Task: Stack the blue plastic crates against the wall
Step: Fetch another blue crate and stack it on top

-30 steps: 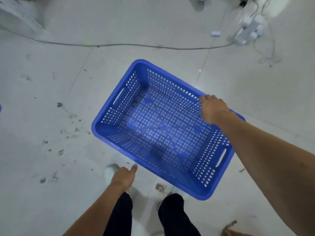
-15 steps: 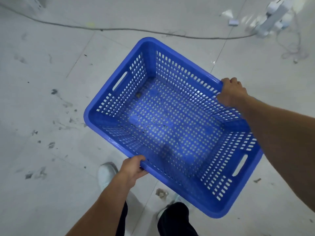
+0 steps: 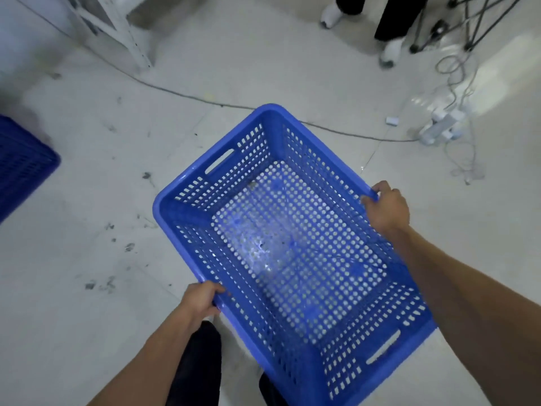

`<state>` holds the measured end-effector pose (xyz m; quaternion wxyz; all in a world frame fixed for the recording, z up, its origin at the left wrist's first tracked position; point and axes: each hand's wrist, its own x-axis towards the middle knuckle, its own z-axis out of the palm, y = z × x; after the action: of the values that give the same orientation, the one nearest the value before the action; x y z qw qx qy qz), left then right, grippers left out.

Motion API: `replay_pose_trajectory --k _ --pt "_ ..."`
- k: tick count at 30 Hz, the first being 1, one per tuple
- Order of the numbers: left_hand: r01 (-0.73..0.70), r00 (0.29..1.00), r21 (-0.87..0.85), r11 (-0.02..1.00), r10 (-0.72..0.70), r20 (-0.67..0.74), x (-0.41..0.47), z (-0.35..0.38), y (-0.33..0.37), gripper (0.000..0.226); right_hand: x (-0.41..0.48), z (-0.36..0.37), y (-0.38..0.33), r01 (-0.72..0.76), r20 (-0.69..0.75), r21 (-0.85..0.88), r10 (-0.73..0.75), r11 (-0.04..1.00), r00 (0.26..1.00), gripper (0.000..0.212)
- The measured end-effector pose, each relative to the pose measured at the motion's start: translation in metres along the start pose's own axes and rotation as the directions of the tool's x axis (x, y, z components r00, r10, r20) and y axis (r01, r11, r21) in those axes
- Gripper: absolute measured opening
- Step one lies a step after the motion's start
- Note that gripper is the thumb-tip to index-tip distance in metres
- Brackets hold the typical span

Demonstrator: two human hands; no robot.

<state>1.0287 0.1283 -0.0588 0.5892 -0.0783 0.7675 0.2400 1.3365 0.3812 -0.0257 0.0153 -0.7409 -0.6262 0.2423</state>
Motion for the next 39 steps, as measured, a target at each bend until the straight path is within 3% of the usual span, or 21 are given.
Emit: replay_pose_trajectory --k 9,12,21,30,39 --pt "-0.210 0.975 0.001 0.978 0.210 -0.075 -0.170 -0.156 0.091 0.012 -0.069 -0.111 -0.189 0.101 -0.039 0.105 -0.098 0.989 0.994 0.049" --pt "-0.279 0.954 0.001 0.960 0.277 -0.114 -0.213 -0.217 0.116 0.022 -0.086 -0.132 -0.265 0.145 -0.048 0.125 -0.140 0.982 0.989 0.054" --pt "-0.494 0.816 -0.004 0.869 0.462 -0.347 -0.306 -0.425 0.184 0.026 -0.168 -0.183 -0.542 0.363 -0.139 0.151 -0.344 0.920 0.929 0.051" --pt "-0.560 0.710 -0.108 0.822 0.408 -0.574 -0.351 -0.565 0.225 0.023 -0.220 -0.181 -0.765 0.612 -0.204 0.129 -0.583 0.780 0.786 0.053" --pt "-0.584 0.616 -0.246 0.774 0.224 -0.755 -0.333 -0.660 0.269 0.026 -0.240 -0.127 -0.980 0.788 -0.083 0.122 -0.785 0.603 0.613 0.058"
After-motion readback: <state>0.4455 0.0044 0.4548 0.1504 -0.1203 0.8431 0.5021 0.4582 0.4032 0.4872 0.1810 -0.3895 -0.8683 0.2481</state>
